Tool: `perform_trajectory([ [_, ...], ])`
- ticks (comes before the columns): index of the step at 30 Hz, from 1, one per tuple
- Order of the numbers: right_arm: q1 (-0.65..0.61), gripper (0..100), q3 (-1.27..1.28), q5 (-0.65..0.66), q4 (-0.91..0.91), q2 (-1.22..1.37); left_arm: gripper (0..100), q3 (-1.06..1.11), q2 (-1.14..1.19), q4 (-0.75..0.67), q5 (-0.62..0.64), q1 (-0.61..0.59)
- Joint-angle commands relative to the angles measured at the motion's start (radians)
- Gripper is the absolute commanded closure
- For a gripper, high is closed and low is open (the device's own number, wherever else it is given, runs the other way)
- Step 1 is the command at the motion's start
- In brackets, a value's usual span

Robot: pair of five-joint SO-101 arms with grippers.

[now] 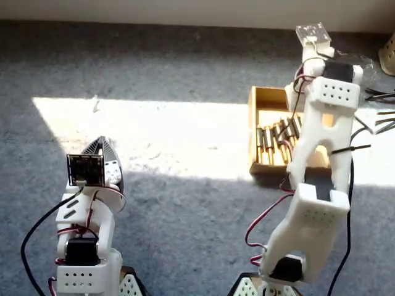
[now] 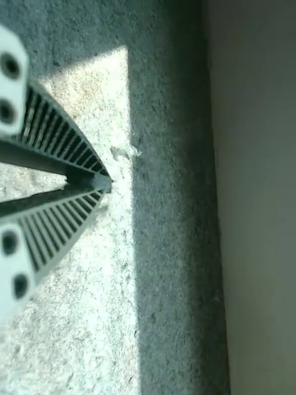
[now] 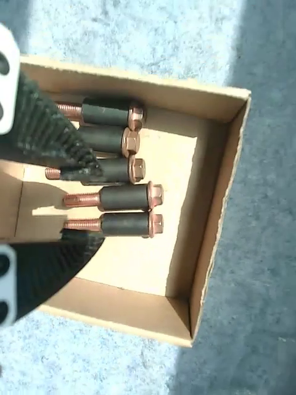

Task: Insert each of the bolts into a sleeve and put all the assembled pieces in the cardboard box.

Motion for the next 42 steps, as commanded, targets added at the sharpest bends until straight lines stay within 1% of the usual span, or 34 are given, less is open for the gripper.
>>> perform_trajectory([
  [1, -0.047, 88.9, -0.045, 0.006, 0.039, -0.136, 100, -0.005, -0.01, -0.032, -0.005, -0.002],
  [11, -0.186, 88.9, -0.044, 0.006, 0.13, -0.349, 100, -0.005, -0.01, -0.031, -0.003, -0.01],
  [16, -0.266, 88.9, -0.044, 0.006, 0.246, -0.466, 100, -0.007, -0.01, -0.032, -0.003, -0.004],
  [18, -0.283, 88.9, -0.039, 0.006, 0.266, -0.519, 100, -0.013, -0.01, -0.032, -0.003, -0.004],
  [22, -0.285, 89.0, -0.035, -0.002, 0.265, -0.619, 100, -0.016, -0.01, -0.032, -0.003, -0.005],
  [24, -0.285, 89.6, -0.035, -0.051, 0.265, -0.661, 100, -0.016, -0.01, -0.032, -0.003, -0.007],
  [28, -0.285, 95.7, -0.035, -0.118, 0.268, -0.74, 100, -0.016, -0.01, -0.034, -0.003, -0.005],
  [30, -0.285, 98.0, -0.033, -0.127, 0.269, -0.777, 100, -0.016, -0.01, -0.034, -0.003, -0.004],
  [33, -0.285, 98.8, -0.027, -0.126, 0.271, -0.834, 100, -0.015, -0.01, -0.034, -0.003, -0.004],
  [36, -0.285, 99.0, 0.048, -0.126, 0.271, -0.912, 100, -0.015, -0.01, -0.034, -0.003, -0.004],
  [42, -0.286, 99.0, 0.303, -0.127, 0.236, -1.101, 100, -0.015, -0.01, -0.034, -0.003, -0.004],
])
